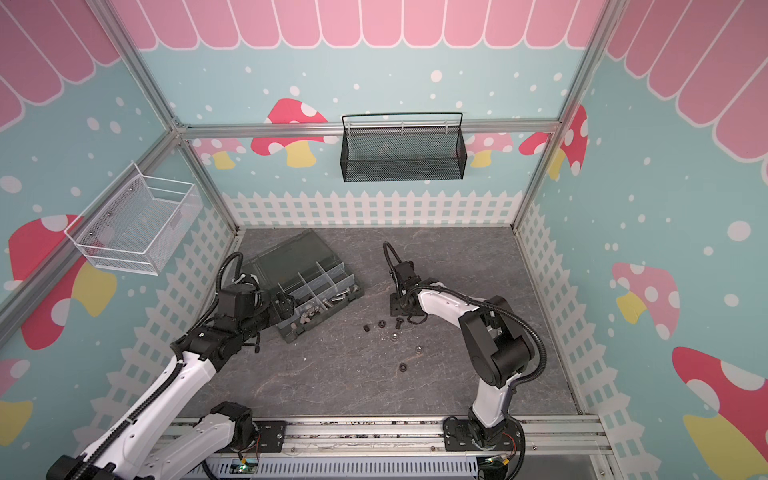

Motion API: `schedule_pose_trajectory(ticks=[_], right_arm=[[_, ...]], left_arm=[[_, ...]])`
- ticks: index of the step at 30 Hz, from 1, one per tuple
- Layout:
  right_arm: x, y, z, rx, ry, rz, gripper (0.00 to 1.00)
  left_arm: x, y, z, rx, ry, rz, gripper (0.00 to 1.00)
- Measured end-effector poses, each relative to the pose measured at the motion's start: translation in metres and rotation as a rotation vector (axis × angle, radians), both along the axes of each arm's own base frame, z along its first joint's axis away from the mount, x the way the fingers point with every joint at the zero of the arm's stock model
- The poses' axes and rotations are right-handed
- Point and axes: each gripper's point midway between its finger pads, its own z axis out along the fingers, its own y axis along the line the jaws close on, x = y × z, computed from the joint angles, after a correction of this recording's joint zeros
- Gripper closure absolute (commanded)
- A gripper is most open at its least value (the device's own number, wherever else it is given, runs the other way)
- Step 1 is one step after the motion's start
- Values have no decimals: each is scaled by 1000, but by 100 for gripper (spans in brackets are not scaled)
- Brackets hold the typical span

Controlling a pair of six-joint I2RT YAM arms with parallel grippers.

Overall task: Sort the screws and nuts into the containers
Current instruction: 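Open the left gripper to drop the bolt while the right gripper lowers, then close the right gripper on the black bolt's head while the left gripper withdraws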

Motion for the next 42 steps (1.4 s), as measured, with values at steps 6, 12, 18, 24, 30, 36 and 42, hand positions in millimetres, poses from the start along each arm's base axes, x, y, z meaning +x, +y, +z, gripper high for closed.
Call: schedule_pose_trajectory(ticks=[6, 12, 18, 24, 30, 36, 42], right_arm=[[-21, 9, -10, -14, 46, 24, 38], [-32, 2, -21, -31, 80, 8, 44], [-38, -4, -24, -39, 85, -11, 59], [-38, -4, -24, -35, 81, -14, 76], [-37, -1, -23, -20, 77, -7, 94], [-36, 1, -23, -14, 70, 0, 100], [-33, 0, -15, -19, 42, 6, 100]], left_arm=[[-16, 4, -3, -41, -22, 31, 0], [-20, 5, -5, -65, -29, 47, 0], [-23, 4, -14, -84, -16, 52, 0], [-23, 3, -19, -90, -9, 54, 0], [-21, 3, -17, -93, -18, 53, 0], [-21, 3, -19, -92, -16, 53, 0], [-21, 3, -20, -90, -13, 53, 0]])
